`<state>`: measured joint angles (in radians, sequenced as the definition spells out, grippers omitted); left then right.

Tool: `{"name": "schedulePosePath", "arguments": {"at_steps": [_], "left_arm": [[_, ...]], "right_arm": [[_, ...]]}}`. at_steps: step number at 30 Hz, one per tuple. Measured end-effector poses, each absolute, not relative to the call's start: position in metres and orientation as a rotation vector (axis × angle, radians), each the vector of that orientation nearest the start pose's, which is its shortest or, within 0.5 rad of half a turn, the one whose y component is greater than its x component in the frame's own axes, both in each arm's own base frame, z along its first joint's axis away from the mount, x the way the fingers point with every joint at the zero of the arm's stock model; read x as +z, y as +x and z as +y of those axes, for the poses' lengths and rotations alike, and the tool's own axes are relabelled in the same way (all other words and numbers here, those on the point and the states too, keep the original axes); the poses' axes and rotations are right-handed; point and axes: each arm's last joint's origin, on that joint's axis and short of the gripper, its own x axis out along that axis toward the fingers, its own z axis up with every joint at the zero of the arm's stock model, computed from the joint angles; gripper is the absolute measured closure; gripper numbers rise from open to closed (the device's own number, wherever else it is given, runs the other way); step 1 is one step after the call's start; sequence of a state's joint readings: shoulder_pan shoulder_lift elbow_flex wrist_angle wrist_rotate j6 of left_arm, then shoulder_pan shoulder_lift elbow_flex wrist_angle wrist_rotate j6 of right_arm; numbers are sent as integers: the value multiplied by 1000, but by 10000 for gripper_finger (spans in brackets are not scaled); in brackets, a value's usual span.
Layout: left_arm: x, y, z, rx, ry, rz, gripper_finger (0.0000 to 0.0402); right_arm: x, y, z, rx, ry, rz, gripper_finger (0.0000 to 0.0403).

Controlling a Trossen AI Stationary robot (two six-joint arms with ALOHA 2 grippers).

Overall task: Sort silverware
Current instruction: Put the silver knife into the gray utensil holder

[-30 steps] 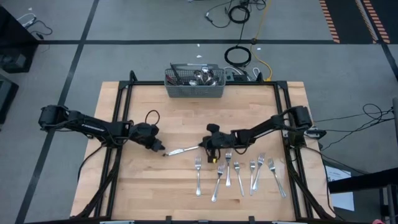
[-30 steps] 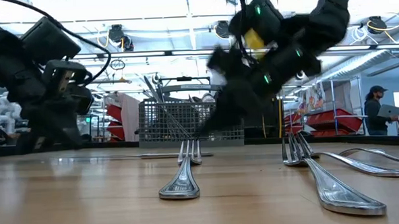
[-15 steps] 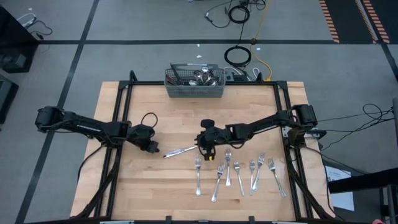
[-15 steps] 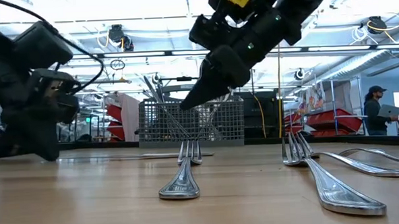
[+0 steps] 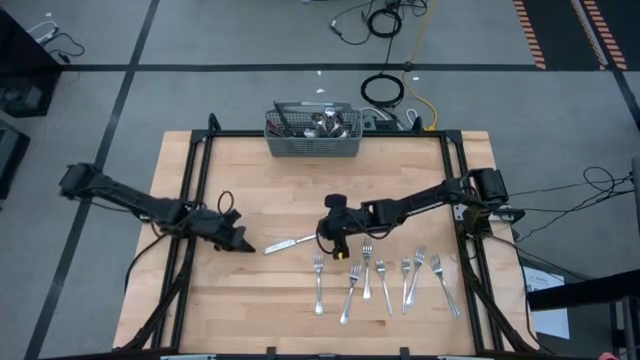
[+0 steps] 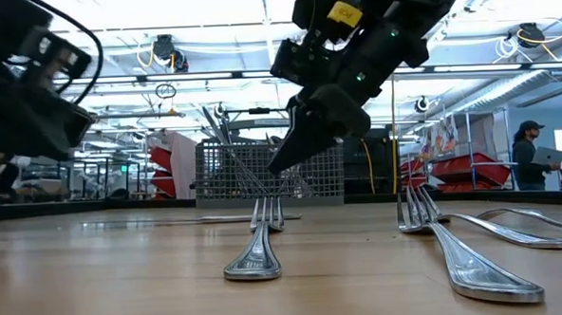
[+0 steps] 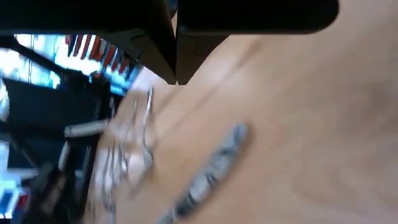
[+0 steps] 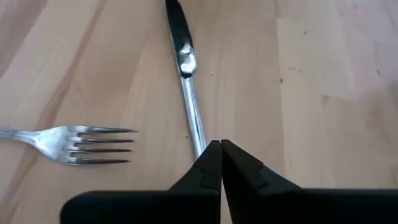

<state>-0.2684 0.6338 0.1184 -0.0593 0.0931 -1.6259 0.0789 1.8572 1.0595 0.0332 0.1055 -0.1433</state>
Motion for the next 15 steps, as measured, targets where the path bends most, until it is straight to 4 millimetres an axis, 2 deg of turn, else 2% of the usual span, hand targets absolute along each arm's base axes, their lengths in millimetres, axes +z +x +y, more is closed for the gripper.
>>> {"name": "schedulePosePath", "arguments": {"at_steps": [3, 6, 10, 15], "left_arm": [[142, 126, -48, 141, -1465, 699, 396], [145, 128, -54, 192, -1406, 644, 397], [138, 131, -59, 271, -1265, 620, 399], [130, 140, -67, 297, -1091, 686, 399]], "right_arm": [[157, 378, 27, 36, -218, 757, 403], [157, 378, 27, 38, -221, 757, 403], [157, 378, 26, 36, -220, 758, 403], [157, 377, 27, 35, -214, 761, 403]]}}
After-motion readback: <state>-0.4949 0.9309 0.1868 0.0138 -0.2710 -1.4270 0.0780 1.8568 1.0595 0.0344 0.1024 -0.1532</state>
